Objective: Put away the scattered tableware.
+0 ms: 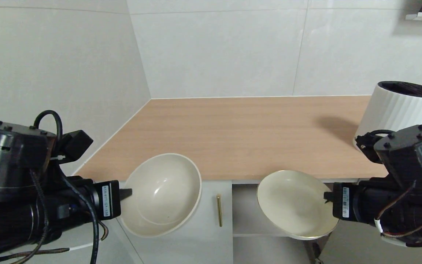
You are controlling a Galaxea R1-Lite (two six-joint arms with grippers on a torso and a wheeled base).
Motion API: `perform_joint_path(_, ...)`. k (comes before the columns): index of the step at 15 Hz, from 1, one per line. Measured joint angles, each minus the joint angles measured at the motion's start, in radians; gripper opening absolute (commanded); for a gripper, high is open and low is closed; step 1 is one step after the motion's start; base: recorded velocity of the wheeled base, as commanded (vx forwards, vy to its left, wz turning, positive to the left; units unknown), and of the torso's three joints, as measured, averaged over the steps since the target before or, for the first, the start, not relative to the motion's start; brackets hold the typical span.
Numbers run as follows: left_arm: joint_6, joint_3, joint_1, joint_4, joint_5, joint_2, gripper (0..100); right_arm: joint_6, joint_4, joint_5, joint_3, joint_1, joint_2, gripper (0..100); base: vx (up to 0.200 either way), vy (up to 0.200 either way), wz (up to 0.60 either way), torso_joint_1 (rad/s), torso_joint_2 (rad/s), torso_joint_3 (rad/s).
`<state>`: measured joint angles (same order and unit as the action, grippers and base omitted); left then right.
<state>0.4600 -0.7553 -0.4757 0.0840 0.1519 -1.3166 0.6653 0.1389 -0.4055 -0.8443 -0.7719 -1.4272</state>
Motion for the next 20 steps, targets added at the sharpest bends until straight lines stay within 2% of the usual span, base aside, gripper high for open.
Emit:
perform_joint_path(9, -0.001, 0.017, -0.029, -0.011, -0.002, -0.038, 0, 0.004, -0.001, 0.007, 0.047, -0.027, -0.077, 0, 0.0, 0.0, 0.0, -0.156, 0.48, 0.317)
perform_joint_path(12, -0.001, 0.034, -0.031, -0.054, -0.002, -0.054, 0, 0.004, -0.007, 0.009, 0.051, -0.027, -0.1, 0, 0.0, 0.0, 0.0, -0.098, 0.45, 0.347)
perform_joint_path(16, -0.001, 0.04, -0.031, -0.059, -0.001, -0.071, 0, 0.003, -0.009, 0.007, 0.053, -0.026, -0.128, 0, 0.0, 0.0, 0.0, -0.054, 0.44, 0.38)
perform_joint_path(20, -0.002, 0.041, -0.031, -0.058, -0.001, -0.076, 0, 0.003, -0.009, 0.007, 0.053, -0.026, -0.149, 0, 0.0, 0.0, 0.0, -0.008, 0.12, 0.109)
